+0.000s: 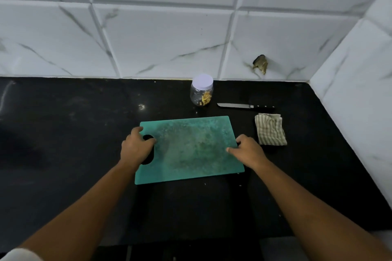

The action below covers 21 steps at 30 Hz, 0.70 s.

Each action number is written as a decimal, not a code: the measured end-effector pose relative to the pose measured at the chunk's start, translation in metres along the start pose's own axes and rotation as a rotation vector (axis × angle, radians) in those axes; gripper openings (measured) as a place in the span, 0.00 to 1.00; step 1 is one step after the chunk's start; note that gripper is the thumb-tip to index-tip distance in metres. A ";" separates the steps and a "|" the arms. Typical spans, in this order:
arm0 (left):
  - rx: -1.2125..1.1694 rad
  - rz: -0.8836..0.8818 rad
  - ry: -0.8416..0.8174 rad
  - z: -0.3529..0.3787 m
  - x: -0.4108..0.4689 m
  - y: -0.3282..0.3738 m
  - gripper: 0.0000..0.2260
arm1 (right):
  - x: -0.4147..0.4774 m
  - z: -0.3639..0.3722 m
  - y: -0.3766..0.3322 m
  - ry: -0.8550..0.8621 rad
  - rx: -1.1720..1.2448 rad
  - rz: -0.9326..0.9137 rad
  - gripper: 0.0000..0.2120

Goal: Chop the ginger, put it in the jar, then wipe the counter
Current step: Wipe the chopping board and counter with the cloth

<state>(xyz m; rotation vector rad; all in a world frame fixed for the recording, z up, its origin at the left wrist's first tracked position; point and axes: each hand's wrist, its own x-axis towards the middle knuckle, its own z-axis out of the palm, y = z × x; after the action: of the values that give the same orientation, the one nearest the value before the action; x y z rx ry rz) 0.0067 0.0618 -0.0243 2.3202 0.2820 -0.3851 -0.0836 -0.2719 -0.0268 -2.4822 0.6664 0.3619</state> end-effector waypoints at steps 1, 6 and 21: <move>0.015 0.026 -0.018 0.004 -0.001 0.004 0.32 | -0.003 -0.003 0.006 0.010 0.001 0.015 0.19; 0.080 0.117 -0.057 0.015 -0.004 0.012 0.32 | -0.017 -0.007 0.027 0.017 -0.008 0.067 0.21; 0.403 0.545 -0.242 0.089 0.004 0.121 0.28 | 0.051 -0.092 0.028 0.180 -0.165 -0.084 0.17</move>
<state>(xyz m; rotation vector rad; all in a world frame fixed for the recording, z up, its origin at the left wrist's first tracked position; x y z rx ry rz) 0.0312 -0.0852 -0.0072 2.5769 -0.5874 -0.4671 -0.0451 -0.3636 0.0171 -2.7136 0.6226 0.1681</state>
